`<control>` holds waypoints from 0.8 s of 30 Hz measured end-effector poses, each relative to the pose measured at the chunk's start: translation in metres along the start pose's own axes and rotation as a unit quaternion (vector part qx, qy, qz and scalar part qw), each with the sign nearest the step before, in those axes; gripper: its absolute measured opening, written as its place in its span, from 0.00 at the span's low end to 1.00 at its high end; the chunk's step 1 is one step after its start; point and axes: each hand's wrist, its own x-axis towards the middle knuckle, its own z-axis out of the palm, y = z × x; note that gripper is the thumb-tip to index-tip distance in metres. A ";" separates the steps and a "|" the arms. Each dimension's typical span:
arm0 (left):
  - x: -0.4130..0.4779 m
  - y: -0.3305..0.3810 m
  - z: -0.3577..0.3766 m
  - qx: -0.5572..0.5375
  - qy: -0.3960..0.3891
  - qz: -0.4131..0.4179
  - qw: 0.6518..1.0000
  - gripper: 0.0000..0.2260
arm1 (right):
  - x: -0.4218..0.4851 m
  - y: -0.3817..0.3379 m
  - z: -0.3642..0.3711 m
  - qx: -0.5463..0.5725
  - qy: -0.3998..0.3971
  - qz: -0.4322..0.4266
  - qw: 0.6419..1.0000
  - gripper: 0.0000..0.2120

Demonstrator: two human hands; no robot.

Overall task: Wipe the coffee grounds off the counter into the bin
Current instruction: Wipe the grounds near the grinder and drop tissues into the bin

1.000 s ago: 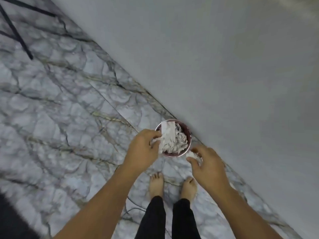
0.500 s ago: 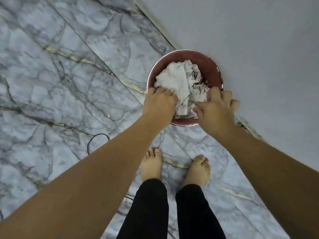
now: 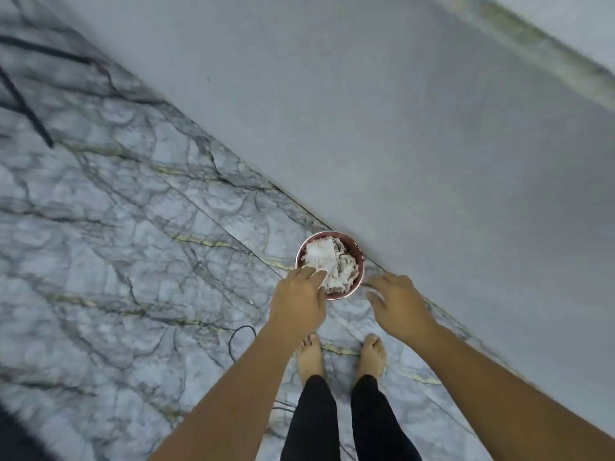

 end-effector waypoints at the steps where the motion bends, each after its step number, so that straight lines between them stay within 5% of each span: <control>1: -0.015 0.019 -0.029 -0.013 -0.003 0.008 1.000 0.17 | -0.023 -0.015 -0.026 0.012 0.001 -0.012 1.000 0.17; 11: -0.103 0.201 -0.237 -0.122 -0.009 0.160 0.980 0.17 | -0.225 -0.089 -0.249 0.088 0.182 -0.080 0.976 0.16; 18: -0.055 0.353 -0.291 -0.101 0.005 0.273 0.957 0.16 | -0.270 -0.037 -0.361 0.152 0.307 -0.063 0.937 0.13; 24: 0.004 0.452 -0.297 -0.157 0.010 0.265 0.951 0.13 | -0.272 0.053 -0.454 0.161 0.390 -0.041 0.906 0.13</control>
